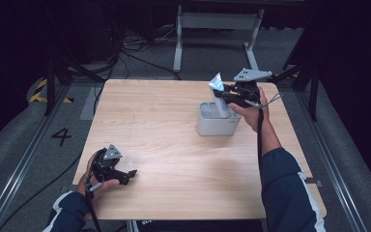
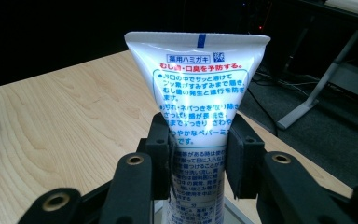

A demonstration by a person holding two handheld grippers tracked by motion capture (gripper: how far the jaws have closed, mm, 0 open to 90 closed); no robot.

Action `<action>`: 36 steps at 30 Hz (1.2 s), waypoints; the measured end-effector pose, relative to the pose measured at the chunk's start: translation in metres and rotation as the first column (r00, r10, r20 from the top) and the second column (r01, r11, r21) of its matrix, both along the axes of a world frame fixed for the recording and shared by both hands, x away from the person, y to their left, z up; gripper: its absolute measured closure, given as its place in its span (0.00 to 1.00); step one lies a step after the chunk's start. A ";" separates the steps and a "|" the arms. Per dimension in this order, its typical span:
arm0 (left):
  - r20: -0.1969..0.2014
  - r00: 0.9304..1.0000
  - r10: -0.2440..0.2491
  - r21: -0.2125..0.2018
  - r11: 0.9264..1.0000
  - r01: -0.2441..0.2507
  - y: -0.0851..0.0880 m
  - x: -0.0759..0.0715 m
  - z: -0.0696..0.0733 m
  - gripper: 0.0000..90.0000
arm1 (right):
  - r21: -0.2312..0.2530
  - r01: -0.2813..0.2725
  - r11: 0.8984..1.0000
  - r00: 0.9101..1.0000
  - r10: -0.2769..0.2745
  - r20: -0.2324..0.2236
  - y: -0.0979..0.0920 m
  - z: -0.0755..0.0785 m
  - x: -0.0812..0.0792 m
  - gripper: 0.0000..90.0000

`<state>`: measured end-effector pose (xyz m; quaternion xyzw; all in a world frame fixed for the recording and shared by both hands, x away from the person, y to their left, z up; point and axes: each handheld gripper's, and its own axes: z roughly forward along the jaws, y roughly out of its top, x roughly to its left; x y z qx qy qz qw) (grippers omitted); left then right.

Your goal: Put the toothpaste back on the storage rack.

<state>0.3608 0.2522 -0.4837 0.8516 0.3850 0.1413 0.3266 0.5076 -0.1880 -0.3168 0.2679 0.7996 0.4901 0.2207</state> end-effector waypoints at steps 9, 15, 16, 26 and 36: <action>0.005 1.000 -0.003 0.005 1.000 0.003 0.000 0.001 0.000 0.00 | 0.014 0.009 1.000 1.000 -0.008 -0.016 -0.001 -0.007 0.007 0.74; 0.005 1.000 -0.003 0.005 1.000 0.003 0.000 0.001 0.000 0.00 | 0.001 0.018 1.000 0.999 -0.018 -0.036 -0.002 -0.016 0.012 0.74; -0.001 1.000 -0.003 -0.001 1.000 0.003 0.000 0.000 0.000 0.00 | 0.001 0.018 1.000 0.999 -0.018 -0.040 -0.002 -0.018 0.012 0.74; -0.001 1.000 -0.004 0.003 1.000 0.004 0.000 0.000 0.000 0.00 | -0.029 0.016 0.999 0.998 -0.018 -0.057 -0.007 -0.032 0.008 0.74; -0.003 1.000 -0.005 0.000 1.000 0.005 0.000 0.000 0.000 0.00 | -0.082 0.010 0.997 0.997 -0.016 -0.079 -0.010 -0.046 0.006 0.74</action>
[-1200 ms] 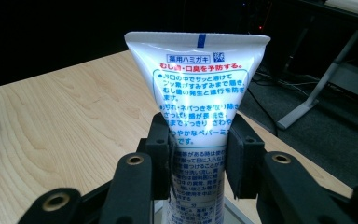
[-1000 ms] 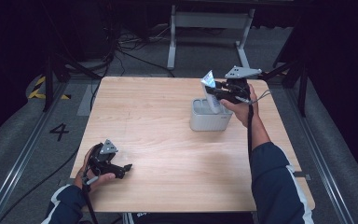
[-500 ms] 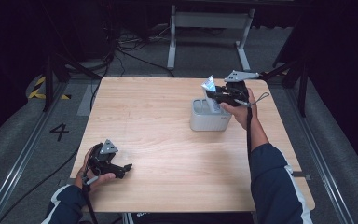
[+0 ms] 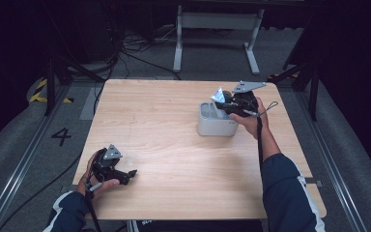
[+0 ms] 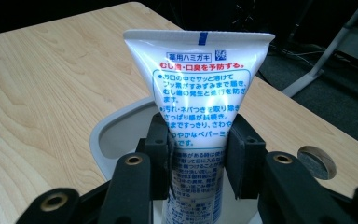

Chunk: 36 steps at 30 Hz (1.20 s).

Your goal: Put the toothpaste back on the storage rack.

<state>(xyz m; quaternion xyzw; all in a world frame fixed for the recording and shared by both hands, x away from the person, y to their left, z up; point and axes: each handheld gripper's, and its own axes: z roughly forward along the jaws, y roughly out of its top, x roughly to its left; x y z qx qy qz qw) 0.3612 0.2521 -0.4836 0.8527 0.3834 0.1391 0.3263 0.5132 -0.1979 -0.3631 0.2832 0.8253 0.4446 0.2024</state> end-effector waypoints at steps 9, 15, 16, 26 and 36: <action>0.008 1.000 0.000 0.007 1.000 0.000 0.000 0.000 0.000 0.00 | -0.020 -0.001 1.000 1.000 0.001 -0.016 -0.002 -0.005 -0.001 0.73; 0.003 1.000 0.000 0.002 1.000 0.000 0.000 0.000 0.000 0.00 | -0.040 0.002 0.999 1.000 -0.003 -0.030 -0.005 -0.010 -0.001 0.73; 0.008 1.000 0.000 0.008 1.000 0.000 0.000 0.000 0.000 0.00 | -0.044 0.003 0.999 0.999 -0.004 -0.032 -0.005 -0.011 -0.001 0.73; 0.003 1.000 0.000 0.003 1.000 0.000 0.000 0.000 0.000 0.00 | -0.036 -0.003 0.999 0.999 0.001 -0.042 -0.009 -0.010 -0.002 0.72; 0.009 1.000 0.000 0.008 1.000 0.000 0.000 0.000 0.000 0.00 | -0.059 -0.018 0.998 0.999 0.015 -0.039 -0.008 -0.009 -0.006 0.72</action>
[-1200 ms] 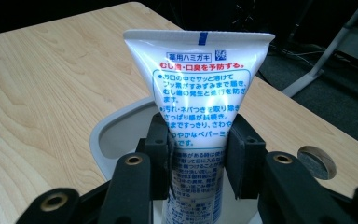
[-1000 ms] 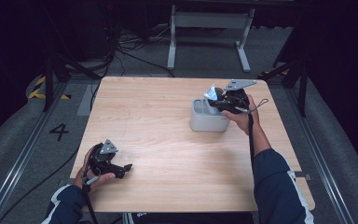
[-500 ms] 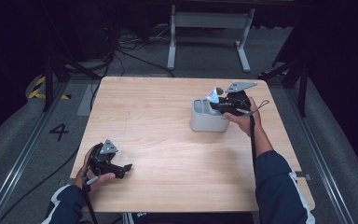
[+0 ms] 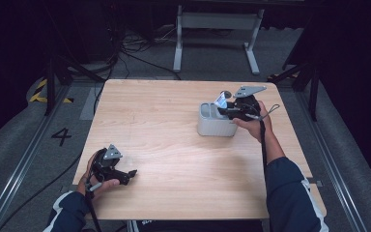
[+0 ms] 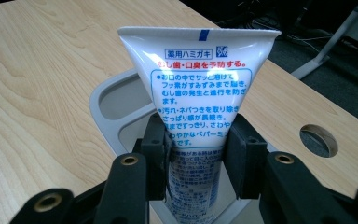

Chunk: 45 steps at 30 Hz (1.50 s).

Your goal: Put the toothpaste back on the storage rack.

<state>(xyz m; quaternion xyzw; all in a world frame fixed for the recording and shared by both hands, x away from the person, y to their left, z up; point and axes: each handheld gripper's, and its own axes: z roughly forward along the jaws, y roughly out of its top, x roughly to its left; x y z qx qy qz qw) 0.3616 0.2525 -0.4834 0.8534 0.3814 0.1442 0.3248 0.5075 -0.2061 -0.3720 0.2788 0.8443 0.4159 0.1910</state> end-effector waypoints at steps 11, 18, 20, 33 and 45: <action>-0.008 1.000 0.000 -0.005 1.000 -0.001 0.000 0.000 0.000 0.00 | -0.034 -0.009 0.999 1.000 0.009 0.008 0.002 0.002 -0.004 0.70; -0.004 1.000 0.003 -0.005 1.000 -0.003 0.000 0.000 0.000 0.01 | -0.029 0.015 0.999 1.000 -0.014 0.011 -0.003 0.005 -0.007 0.70; -0.004 1.000 0.003 -0.003 1.000 -0.003 0.000 0.000 0.000 0.01 | -0.035 0.018 0.999 1.000 -0.017 0.015 -0.005 0.004 -0.007 0.69; -0.007 1.000 0.003 -0.005 1.000 -0.003 0.000 -0.001 0.000 0.01 | -0.032 0.025 0.999 1.000 -0.025 0.016 -0.021 0.018 -0.028 0.59; -0.007 1.000 0.003 -0.005 1.000 -0.003 0.000 -0.001 0.000 0.01 | -0.050 0.014 0.999 0.999 -0.012 0.032 -0.027 0.021 -0.051 0.48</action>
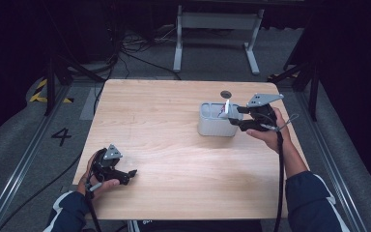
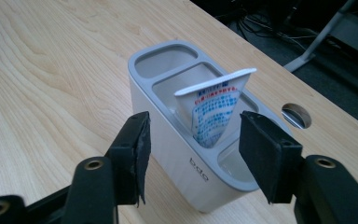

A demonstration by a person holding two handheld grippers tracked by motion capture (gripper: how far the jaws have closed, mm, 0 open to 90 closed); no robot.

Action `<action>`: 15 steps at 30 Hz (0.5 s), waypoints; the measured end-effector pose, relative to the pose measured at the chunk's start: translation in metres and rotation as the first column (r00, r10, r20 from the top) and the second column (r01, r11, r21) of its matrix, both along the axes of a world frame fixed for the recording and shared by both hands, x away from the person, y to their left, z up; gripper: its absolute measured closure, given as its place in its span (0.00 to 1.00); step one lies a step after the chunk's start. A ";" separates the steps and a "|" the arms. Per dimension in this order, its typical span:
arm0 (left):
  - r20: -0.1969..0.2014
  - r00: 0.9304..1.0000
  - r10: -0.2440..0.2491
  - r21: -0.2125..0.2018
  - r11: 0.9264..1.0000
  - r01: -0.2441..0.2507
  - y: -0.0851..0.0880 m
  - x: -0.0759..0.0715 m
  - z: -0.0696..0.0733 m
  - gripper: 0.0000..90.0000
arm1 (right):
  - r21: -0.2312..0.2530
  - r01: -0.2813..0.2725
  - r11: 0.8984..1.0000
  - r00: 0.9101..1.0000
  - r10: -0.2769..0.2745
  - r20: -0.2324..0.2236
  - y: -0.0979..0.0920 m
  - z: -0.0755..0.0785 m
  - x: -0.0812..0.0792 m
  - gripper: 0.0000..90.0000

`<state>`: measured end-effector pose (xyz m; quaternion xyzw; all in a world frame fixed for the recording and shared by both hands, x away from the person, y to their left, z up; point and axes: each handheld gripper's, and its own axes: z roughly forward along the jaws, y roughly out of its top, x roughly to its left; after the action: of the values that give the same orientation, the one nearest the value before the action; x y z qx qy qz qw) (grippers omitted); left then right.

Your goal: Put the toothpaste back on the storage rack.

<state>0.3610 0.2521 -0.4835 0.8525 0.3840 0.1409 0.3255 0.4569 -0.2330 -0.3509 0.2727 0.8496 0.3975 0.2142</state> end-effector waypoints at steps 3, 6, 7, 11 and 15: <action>0.001 1.000 0.001 -0.001 1.000 -0.001 0.000 0.000 0.000 0.01 | -0.005 0.008 1.000 1.000 -0.008 0.006 -0.002 0.000 -0.005 0.47; 0.001 1.000 0.001 -0.001 1.000 -0.001 0.000 0.000 0.000 0.01 | -0.022 0.008 1.000 1.000 -0.007 0.019 -0.005 -0.001 -0.014 0.45; 0.001 1.000 0.001 -0.001 1.000 -0.001 0.000 0.000 0.000 0.01 | -0.022 0.008 1.000 1.000 -0.007 0.019 -0.005 -0.001 -0.014 0.45; -0.001 1.000 0.001 0.000 1.000 -0.001 0.000 0.000 0.000 0.01 | -0.038 0.027 0.999 0.999 -0.026 0.038 -0.006 -0.002 -0.021 0.43; -0.001 1.000 0.000 0.000 1.000 0.000 0.000 0.000 0.000 0.01 | -0.047 0.022 0.999 0.999 -0.020 0.034 -0.009 -0.005 -0.026 0.42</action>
<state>0.3609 0.2521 -0.4835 0.8525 0.3843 0.1407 0.3251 0.4304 -0.2417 -0.3560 0.2699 0.8521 0.3794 0.2390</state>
